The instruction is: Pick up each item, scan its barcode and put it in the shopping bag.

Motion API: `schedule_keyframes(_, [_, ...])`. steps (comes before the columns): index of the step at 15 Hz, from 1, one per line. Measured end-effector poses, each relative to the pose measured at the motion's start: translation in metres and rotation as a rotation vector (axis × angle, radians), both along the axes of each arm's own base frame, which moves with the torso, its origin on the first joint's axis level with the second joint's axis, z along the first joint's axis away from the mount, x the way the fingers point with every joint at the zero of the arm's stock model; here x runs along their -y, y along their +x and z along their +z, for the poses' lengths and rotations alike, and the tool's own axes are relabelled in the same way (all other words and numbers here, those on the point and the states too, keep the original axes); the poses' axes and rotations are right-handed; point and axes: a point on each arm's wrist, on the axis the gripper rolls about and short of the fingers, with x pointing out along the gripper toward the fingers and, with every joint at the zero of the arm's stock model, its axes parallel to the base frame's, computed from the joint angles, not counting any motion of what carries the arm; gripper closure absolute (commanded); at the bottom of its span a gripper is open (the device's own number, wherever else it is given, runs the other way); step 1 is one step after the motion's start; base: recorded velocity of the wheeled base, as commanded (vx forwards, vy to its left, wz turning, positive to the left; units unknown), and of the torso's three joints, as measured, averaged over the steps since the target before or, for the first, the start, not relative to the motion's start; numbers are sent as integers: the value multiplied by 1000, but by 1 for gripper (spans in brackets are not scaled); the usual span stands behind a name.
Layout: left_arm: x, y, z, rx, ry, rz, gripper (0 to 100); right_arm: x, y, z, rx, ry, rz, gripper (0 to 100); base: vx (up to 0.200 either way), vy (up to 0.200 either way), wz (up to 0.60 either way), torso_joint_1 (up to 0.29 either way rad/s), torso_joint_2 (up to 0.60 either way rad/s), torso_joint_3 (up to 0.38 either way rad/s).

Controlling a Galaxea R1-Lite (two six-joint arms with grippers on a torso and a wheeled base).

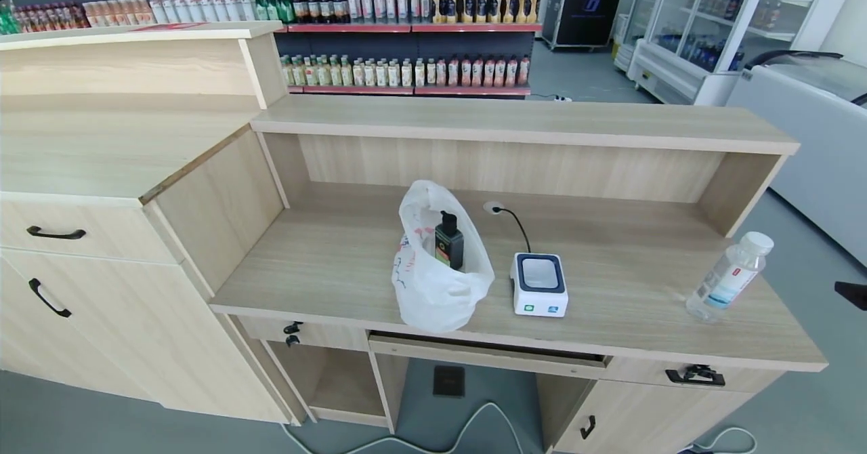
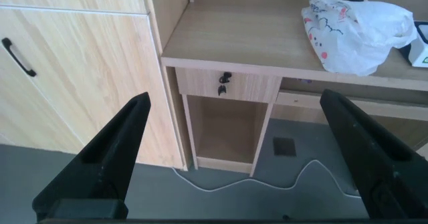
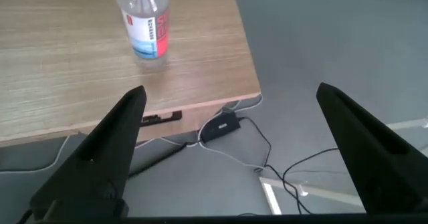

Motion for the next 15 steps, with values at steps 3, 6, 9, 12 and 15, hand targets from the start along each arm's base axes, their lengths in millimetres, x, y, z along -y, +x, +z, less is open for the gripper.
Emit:
schedule_keyframes(3, [0, 0, 0, -1, 0, 0, 0, 38, 13, -21, 11, -39, 190, 0, 0, 0, 0, 0, 0, 0])
schedule_keyframes(6, [0, 0, 0, 0, 0, 0, 0, 61, 17, -43, -14, 1, 228, 0, 0, 0, 0, 0, 0, 0])
schedule_keyframes(9, [0, 0, 0, -1, 0, 0, 0, 77, 31, -53, 1, -14, 246, 0, 0, 0, 0, 0, 0, 0])
schedule_keyframes(12, [0, 0, 0, 0, 0, 0, 0, 85, 46, -65, 25, 3, 322, 0, 0, 0, 0, 0, 0, 0])
schedule_keyframes(15, [0, 0, 0, 0, 0, 0, 0, 83, 64, -77, 24, 20, 389, 0, 0, 0, 0, 0, 0, 0])
